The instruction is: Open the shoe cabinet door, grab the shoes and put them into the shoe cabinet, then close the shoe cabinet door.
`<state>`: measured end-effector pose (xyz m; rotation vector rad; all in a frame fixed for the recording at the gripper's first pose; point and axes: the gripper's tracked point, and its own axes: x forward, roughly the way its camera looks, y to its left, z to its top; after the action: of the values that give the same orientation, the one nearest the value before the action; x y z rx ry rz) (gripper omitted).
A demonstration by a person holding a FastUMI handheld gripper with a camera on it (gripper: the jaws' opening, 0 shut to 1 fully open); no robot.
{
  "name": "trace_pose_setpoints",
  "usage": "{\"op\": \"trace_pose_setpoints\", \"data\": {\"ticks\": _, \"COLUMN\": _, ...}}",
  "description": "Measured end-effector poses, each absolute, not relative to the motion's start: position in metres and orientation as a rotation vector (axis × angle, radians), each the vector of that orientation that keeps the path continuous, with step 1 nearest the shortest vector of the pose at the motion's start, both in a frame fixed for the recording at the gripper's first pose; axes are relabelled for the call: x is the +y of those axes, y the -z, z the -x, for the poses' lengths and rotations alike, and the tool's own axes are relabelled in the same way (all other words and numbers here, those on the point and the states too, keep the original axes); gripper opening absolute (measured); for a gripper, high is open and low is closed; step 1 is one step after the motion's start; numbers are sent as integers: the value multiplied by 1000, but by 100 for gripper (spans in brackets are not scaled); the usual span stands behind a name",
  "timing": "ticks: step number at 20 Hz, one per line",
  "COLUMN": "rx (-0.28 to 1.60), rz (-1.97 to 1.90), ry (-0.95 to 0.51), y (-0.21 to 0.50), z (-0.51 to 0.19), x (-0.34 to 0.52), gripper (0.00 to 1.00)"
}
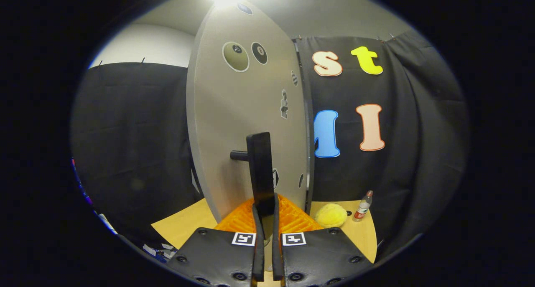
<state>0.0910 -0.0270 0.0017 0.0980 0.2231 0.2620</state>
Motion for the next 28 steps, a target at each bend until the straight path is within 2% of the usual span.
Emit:
{"op": "trace_pose_setpoints", "data": {"ticks": 4, "rx": 201, "rz": -106, "ry": -228, "y": 2, "z": -99, "x": -48, "gripper": 7}}
{"op": "trace_pose_setpoints", "data": {"ticks": 7, "rx": 203, "rz": -194, "ry": -292, "y": -1, "z": -96, "x": -38, "gripper": 7}}
{"op": "trace_pose_setpoints", "data": {"ticks": 16, "rx": 210, "rz": -228, "ry": -197, "y": 3, "z": -94, "x": -52, "gripper": 9}}
{"op": "trace_pose_setpoints", "data": {"ticks": 19, "rx": 211, "rz": -262, "ry": -165, "y": 3, "z": -84, "x": -64, "gripper": 24}}
{"op": "trace_pose_setpoints", "data": {"ticks": 22, "rx": 217, "rz": -229, "ry": -72, "y": 2, "z": -65, "x": -79, "gripper": 52}}
{"op": "trace_pose_setpoints", "data": {"ticks": 26, "rx": 169, "rz": -116, "ry": 53, "y": -15, "z": -33, "x": -95, "gripper": 83}}
{"op": "trace_pose_setpoints", "data": {"ticks": 28, "rx": 159, "rz": -81, "ry": 78, "y": -24, "z": -14, "x": -87, "gripper": 83}}
